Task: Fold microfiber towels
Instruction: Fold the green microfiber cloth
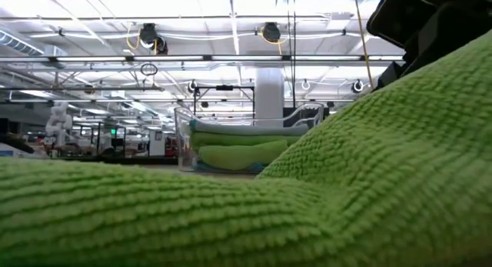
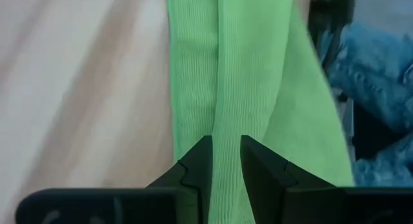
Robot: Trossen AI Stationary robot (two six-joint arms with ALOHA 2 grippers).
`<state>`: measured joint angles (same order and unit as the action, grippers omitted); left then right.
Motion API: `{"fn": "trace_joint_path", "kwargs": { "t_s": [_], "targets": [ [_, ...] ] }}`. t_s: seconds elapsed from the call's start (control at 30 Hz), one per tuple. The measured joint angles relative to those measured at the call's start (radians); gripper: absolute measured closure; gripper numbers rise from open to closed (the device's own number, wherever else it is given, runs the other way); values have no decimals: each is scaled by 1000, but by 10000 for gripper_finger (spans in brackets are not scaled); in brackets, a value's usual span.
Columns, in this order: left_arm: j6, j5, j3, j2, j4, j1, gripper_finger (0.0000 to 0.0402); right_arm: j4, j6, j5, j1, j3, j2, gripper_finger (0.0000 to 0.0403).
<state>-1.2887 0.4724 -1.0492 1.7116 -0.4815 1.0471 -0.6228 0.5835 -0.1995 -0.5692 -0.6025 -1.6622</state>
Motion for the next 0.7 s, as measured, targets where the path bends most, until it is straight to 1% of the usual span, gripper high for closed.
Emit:
{"fn": "trace_joint_path", "kwargs": {
  "t_s": [0.1, 0.27, 0.33, 0.5, 0.63, 0.7],
  "targets": [
    [-12, -31, 0, 47, 16, -19, 321, -43, -47, 20, 7, -10, -24, 329],
    [-41, -48, 0, 106, 11, -52, 321, -92, -122, 17, 11, -10, -21, 332],
    [-58, -76, 0, 136, 16, -72, 321, -111, -147, 15, 13, -10, -20, 332],
    [-78, -104, -8, 203, 14, -101, 321, -93, -167, -22, 30, -10, -20, 332],
    [-86, -80, -12, 212, -71, -109, 321, -61, -170, -38, 47, -10, -20, 332],
    [-59, -27, -9, 206, -197, -119, 321, -38, -165, -39, 58, -10, -20, 332]
  ]
}}
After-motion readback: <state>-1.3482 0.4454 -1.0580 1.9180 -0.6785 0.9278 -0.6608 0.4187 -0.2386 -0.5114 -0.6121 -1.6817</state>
